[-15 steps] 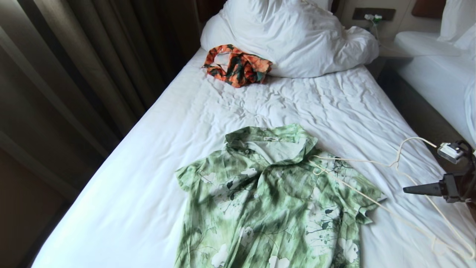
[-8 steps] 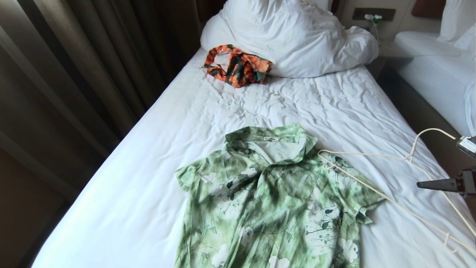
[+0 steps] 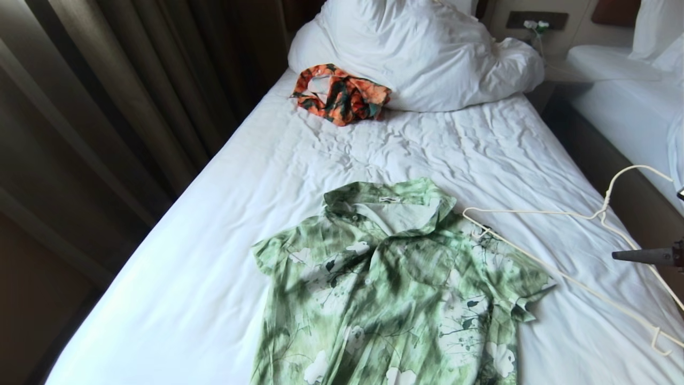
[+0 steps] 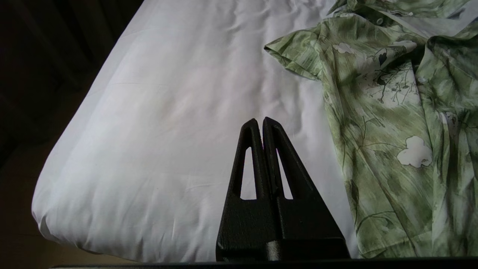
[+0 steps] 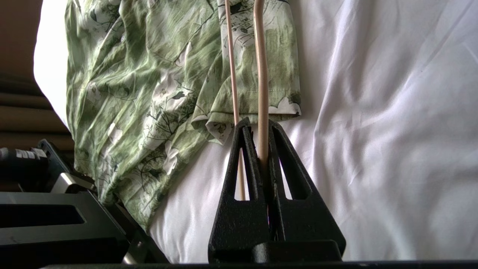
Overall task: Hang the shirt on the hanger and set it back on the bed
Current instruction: Lift the shirt and hanger
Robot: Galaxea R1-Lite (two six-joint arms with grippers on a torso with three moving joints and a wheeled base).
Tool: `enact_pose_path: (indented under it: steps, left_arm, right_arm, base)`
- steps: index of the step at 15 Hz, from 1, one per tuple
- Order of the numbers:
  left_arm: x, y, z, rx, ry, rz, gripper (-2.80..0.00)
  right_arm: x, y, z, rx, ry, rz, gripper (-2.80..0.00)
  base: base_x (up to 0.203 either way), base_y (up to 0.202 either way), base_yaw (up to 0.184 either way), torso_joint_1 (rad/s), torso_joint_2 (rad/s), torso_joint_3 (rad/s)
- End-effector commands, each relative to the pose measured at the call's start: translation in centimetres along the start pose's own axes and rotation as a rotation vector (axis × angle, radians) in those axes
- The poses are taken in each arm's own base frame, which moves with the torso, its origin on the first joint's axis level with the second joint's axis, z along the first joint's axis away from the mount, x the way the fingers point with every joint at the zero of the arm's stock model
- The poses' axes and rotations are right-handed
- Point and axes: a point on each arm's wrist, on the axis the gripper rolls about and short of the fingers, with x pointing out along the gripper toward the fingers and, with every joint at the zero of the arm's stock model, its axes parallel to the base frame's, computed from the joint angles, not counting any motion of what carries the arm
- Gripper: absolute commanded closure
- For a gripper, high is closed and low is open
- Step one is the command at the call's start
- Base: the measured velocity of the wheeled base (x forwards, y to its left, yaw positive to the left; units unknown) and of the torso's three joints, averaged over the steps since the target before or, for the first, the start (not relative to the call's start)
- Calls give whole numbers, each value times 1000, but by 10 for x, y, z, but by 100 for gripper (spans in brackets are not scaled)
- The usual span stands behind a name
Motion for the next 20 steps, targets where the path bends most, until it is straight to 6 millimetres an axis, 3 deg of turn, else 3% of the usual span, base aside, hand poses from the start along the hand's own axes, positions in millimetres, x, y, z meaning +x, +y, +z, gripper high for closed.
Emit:
enact_pose_path:
  steps: [1, 6, 12, 16, 20]
  left_arm:
    - [0, 0, 0, 0, -1, 0, 0]
    - [0, 0, 0, 0, -1, 0, 0]
    - [0, 0, 0, 0, -1, 0, 0]
    - [0, 0, 0, 0, -2, 0, 0]
    - [0, 0, 0, 0, -1, 0, 0]
  right_arm:
    - [-3, 5, 2, -43, -9, 0, 0]
    - [-10, 8, 3, -168, -23, -14, 0]
    - [-16, 29, 3, -314, -51, 3, 0]
    - [-6, 39, 3, -357, -89, 99, 0]
    - [8, 29, 2, -393, -99, 154, 0]
  base:
    - [0, 0, 0, 0, 0, 0]
    - [0, 0, 0, 0, 0, 0]
    - [0, 0, 0, 0, 0, 0]
    - [0, 0, 0, 0, 0, 0]
    - [0, 0, 0, 0, 0, 0]
